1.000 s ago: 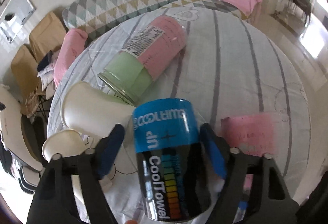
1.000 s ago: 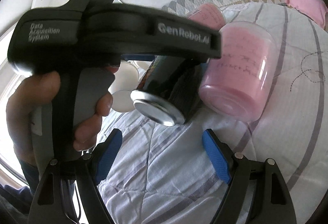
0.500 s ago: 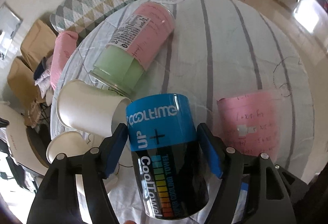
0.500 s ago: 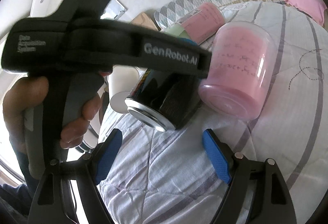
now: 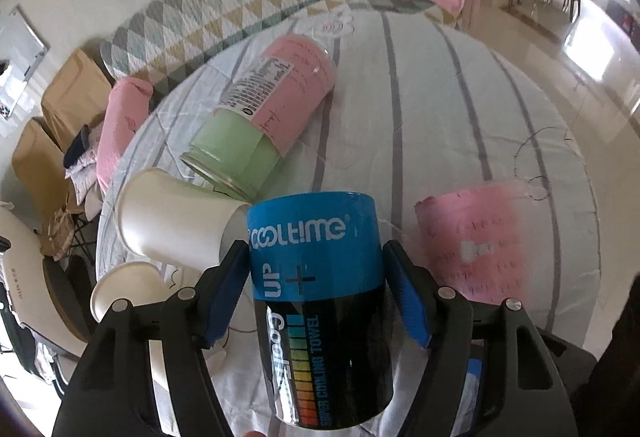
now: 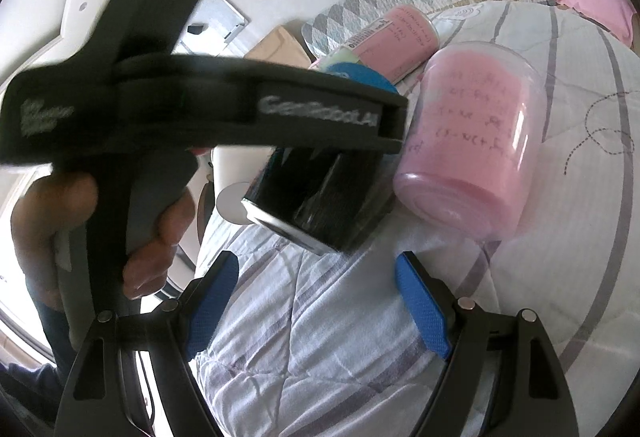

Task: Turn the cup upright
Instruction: 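Hold the can in the left gripper while the right tool releases and withdraws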

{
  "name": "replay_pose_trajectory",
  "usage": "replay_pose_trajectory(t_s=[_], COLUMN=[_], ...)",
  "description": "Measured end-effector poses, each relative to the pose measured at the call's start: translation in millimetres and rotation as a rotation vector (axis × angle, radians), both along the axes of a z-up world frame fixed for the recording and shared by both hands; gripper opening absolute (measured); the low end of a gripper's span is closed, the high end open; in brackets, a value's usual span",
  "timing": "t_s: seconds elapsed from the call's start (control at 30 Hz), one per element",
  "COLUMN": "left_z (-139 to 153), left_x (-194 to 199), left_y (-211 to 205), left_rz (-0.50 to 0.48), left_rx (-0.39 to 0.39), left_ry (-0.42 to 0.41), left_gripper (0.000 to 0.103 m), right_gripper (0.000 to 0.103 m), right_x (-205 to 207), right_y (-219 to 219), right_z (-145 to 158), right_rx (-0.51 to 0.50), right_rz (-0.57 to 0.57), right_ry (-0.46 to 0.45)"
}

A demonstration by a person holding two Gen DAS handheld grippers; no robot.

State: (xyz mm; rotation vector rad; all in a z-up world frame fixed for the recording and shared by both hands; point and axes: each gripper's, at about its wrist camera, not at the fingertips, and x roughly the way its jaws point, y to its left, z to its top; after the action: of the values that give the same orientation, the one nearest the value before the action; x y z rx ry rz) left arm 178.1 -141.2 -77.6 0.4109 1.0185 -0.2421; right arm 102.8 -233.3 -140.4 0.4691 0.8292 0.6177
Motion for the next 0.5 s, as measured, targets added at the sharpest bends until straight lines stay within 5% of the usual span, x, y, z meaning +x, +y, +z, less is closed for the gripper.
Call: replay_pose_trajectory(t_s=[0.5], left_z=[23.8], left_x=[-60.2], left_y=[36.1], left_rz=[0.031], left_rx=[-0.166], left_ry=[-0.229], left_gripper=[0.069], right_gripper=[0.082], right_x=[-10.5], right_y=[11.6], right_z=[2.5], right_rx=[-0.042], right_rz=[-0.014], right_ry=[-0.024])
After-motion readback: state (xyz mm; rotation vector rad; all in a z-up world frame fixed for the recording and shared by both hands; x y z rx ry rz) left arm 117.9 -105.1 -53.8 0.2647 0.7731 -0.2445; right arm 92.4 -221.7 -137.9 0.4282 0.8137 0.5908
